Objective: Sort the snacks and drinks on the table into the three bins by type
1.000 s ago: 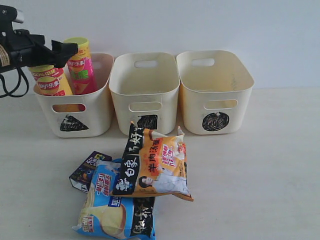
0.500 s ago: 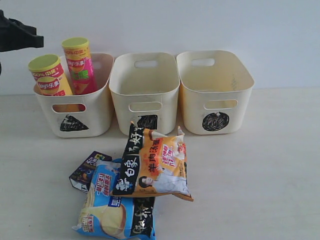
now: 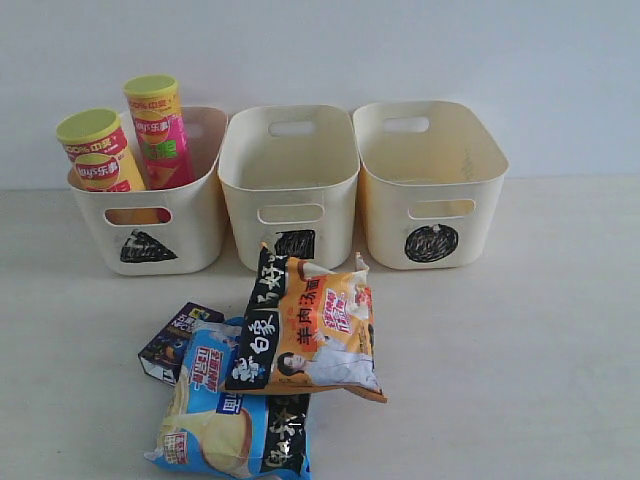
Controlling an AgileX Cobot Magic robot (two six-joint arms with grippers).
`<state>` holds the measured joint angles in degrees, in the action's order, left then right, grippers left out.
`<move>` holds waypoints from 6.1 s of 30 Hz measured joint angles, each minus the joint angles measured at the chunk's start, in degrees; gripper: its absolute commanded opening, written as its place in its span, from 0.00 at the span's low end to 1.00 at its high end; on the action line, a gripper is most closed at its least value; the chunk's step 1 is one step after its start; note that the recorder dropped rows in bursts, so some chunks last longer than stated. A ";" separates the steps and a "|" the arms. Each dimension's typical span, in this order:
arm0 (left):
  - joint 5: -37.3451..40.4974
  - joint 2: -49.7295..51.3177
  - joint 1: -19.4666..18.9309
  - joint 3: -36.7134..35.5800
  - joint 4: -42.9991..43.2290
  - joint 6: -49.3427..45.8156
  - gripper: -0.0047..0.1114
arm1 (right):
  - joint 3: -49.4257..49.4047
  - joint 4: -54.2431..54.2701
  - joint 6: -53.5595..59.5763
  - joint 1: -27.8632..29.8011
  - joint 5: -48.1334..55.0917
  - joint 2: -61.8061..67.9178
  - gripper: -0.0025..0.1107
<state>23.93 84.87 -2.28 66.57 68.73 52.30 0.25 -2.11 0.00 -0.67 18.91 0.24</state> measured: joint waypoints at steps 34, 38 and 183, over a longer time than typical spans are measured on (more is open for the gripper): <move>-3.52 -38.47 0.10 -26.09 -52.92 -39.98 0.08 | 0.00 0.00 0.00 0.00 0.00 0.00 0.02; -3.55 -46.37 0.10 -29.95 -53.86 -39.98 0.08 | 0.00 0.00 0.00 0.00 0.00 0.00 0.02; -7.19 -84.64 0.10 -66.41 -64.85 -50.50 0.08 | 35.33 -14.09 -17.12 0.00 -31.76 57.17 0.02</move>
<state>16.74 0.23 -2.18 0.16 3.89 1.80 35.58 -16.21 -17.12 -0.67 -12.85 57.41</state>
